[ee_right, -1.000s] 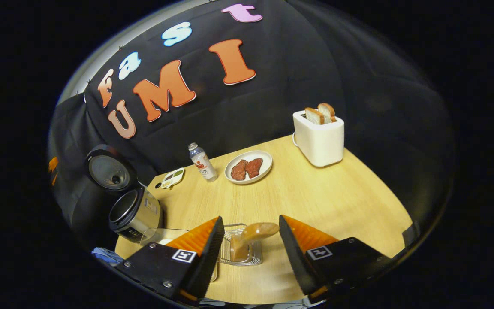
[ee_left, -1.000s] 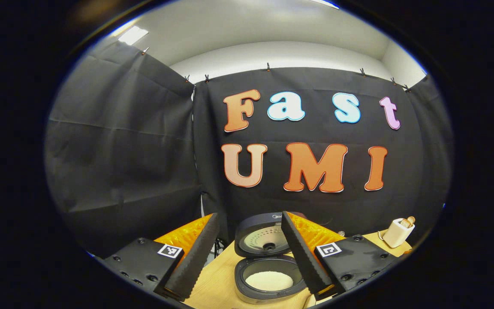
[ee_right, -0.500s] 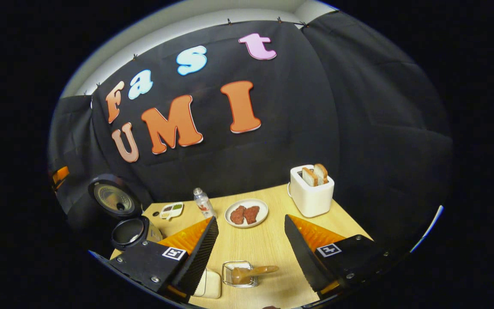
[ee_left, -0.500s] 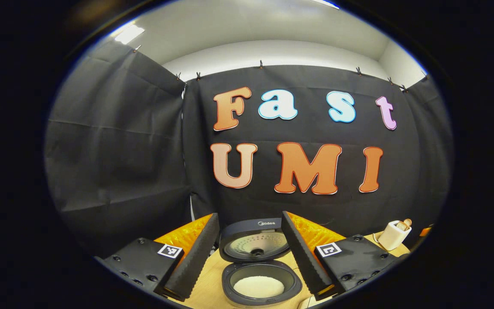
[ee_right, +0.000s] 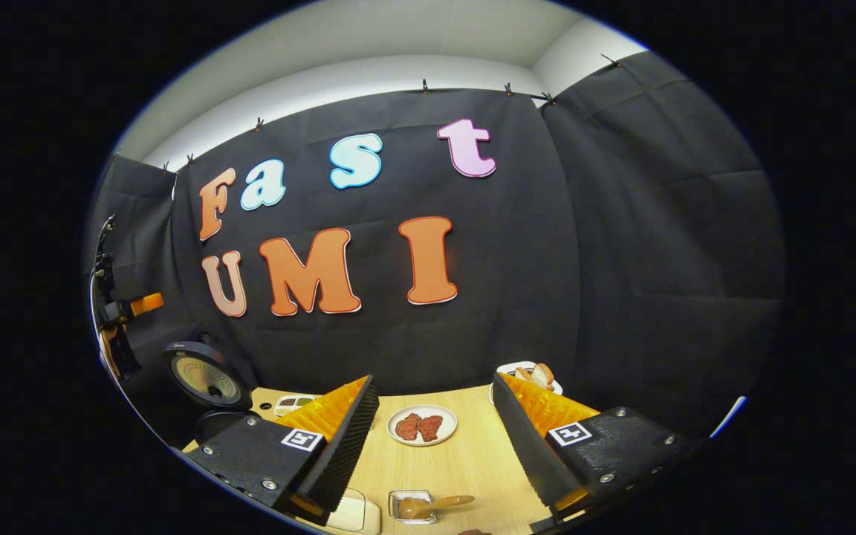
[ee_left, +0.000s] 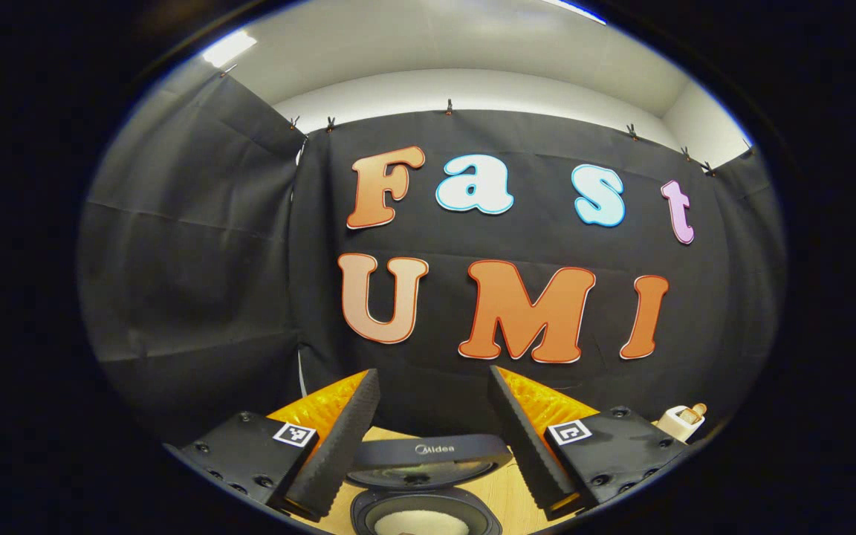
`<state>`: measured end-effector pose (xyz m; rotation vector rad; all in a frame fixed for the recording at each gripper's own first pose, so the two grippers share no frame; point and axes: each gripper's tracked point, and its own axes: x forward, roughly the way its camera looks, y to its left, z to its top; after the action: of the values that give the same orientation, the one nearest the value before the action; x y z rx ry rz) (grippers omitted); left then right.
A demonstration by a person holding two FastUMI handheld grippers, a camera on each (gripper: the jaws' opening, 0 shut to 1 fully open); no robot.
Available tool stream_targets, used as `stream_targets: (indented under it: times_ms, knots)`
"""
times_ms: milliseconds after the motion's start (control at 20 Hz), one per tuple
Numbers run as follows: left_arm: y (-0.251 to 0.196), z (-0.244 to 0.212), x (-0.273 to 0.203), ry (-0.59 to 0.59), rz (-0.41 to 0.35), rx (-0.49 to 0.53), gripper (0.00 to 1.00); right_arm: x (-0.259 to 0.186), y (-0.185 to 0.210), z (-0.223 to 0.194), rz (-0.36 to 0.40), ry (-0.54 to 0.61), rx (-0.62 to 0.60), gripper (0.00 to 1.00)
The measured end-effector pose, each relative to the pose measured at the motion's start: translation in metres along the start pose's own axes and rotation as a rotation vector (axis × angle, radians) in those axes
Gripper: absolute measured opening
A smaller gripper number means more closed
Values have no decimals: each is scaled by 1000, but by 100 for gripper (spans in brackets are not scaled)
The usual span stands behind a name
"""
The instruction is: Close the left gripper, press the button to open the rice cooker; take a wooden spoon from the chopstick holder with the right hand, scoop a spoonful of rice and pour it into the rice cooker, then put the wooden spoon back into the chopstick holder.
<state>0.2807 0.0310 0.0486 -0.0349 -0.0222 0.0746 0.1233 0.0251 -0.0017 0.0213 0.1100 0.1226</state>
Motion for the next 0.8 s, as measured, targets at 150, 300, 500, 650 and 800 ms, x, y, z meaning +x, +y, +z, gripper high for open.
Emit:
stream_targets:
  times_ms: [150, 300, 500, 650, 800]
  knots:
    - [-7, -12, 37, 27, -17, 7, 94, -7, -7, 7, -40, -17, -37, 95]
    - [-8, -40, 65, 75, -16, 32, 94, -16, -13, 8, -64, -17, -25, 95]
    - [-10, -79, 87, 149, -19, 10, 98, -22, -16, 7, -88, -14, -20, 95]
    - [-8, -107, 89, 200, -11, 3, 98, -26, -12, 6, -86, -8, -25, 95]
    - [-3, -115, 82, 200, 4, 45, 95, -28, -13, 4, -86, -1, -22, 95]
